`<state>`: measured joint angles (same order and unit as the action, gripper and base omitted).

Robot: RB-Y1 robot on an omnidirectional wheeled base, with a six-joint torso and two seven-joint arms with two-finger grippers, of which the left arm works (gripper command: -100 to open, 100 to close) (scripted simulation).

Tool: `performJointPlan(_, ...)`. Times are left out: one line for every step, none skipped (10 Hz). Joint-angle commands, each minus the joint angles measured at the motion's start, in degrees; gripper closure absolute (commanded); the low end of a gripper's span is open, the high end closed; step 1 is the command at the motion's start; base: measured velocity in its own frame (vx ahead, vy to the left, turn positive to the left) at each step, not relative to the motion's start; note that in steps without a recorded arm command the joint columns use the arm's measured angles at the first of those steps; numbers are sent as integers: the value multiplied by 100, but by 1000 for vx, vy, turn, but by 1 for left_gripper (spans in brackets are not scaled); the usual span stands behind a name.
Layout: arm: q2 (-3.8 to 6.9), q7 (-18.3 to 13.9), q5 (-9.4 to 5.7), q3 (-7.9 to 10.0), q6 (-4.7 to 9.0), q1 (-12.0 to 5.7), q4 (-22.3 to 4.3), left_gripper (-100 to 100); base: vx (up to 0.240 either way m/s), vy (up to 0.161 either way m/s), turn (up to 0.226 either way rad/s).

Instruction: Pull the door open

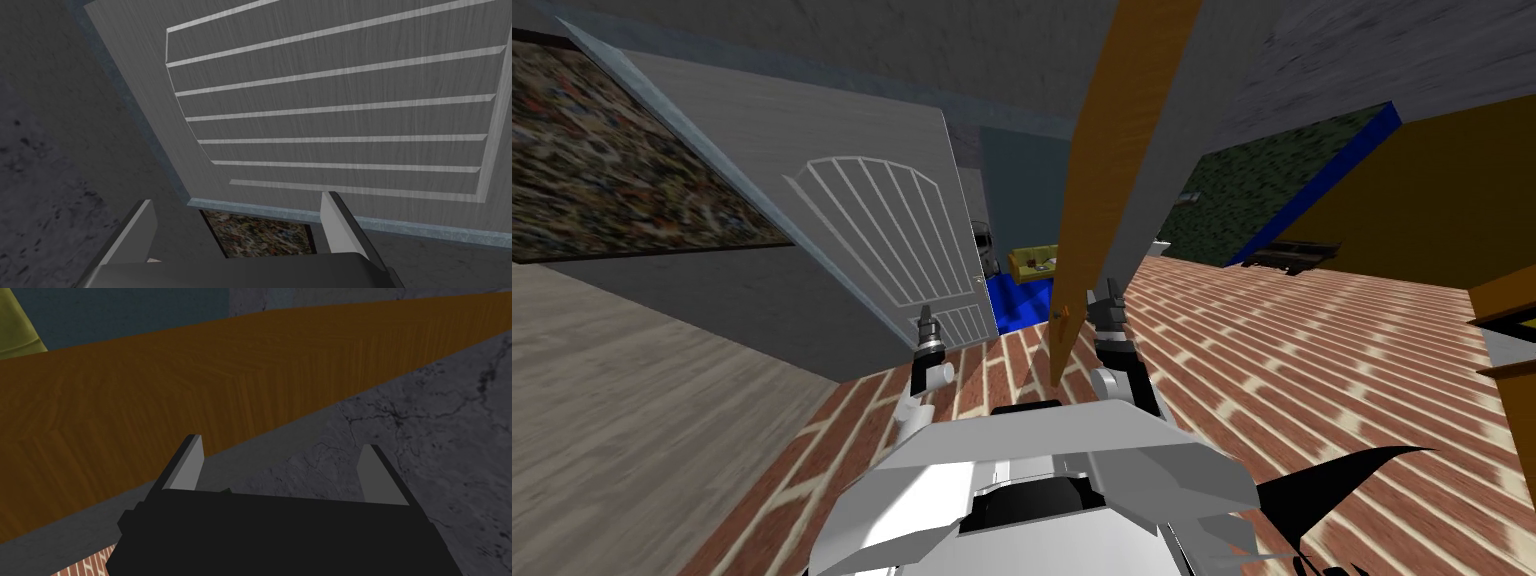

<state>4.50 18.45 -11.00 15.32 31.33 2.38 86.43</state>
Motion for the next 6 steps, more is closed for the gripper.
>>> performJointPlan(7,59,-69,80,45,-188,-286,-100,57,30,-72)
performJointPlan(7,59,-69,80,45,-188,-370,-100,41,22,-53)
performJointPlan(9,114,-128,151,57,-350,-608,-100,47,30,-100)
performJointPlan(9,114,-128,151,57,-350,-628,-100,38,30,-51)
performJointPlan(7,168,-187,222,68,-513,-847,-100,37,31,-80)
performJointPlan(5,223,-246,293,80,-675,-1054,-100,60,59,-157)
